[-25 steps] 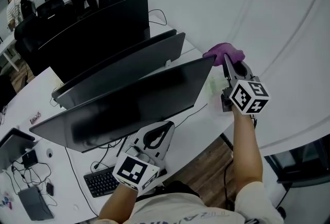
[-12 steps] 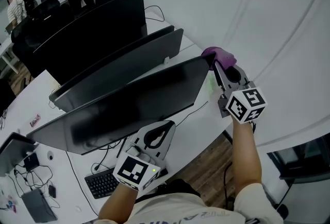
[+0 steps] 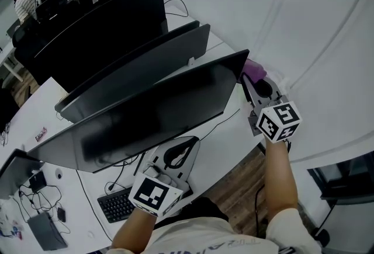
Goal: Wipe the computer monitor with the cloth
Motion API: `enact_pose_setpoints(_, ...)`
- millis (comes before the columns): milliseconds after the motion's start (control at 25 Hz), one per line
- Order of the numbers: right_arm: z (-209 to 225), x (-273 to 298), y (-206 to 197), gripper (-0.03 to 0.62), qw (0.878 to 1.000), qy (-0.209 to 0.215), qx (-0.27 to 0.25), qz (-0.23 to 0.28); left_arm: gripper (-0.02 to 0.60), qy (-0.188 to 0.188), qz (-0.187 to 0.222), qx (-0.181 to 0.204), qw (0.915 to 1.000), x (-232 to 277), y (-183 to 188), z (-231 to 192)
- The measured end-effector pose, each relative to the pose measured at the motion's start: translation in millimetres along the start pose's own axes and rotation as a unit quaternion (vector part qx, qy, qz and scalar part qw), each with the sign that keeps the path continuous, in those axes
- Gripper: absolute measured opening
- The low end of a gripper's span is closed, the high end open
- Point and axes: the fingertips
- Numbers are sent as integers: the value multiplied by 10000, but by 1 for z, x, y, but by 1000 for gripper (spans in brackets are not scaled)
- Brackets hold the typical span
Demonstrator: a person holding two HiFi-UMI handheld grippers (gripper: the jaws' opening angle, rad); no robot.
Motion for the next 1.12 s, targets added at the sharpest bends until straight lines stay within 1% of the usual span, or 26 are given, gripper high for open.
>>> enact_pose_setpoints(240, -3, 2, -37, 55, 9996, 42, 95, -246, 5, -48, -32, -127, 9999, -2, -6, 6)
enact_pose_setpoints(400, -6, 3, -69, 55, 9986, 77, 163, -503, 5, -11, -74, -109, 9999, -2, -12, 6)
enact_pose_setpoints(560, -8, 4, -97, 55, 9968, 213, 408, -647, 5, -31, -142, -230, 9996, 0, -18, 12)
enact_pose_setpoints(800, -11, 4, -133, 55, 9941, 293, 587, -865, 5, -45, -320, -315, 9990, 1, -31, 17)
enact_pose_setpoints(1120, -14, 6, -170, 55, 9903, 349, 802, -1077, 5, -43, -544, -404, 9977, 3, -51, 21)
Point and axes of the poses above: the fingertips, and each gripper's own axes: x forward along the fingers, z to its right, y out of its top, and after that the axes turned 4 degrees about -z, right-handed
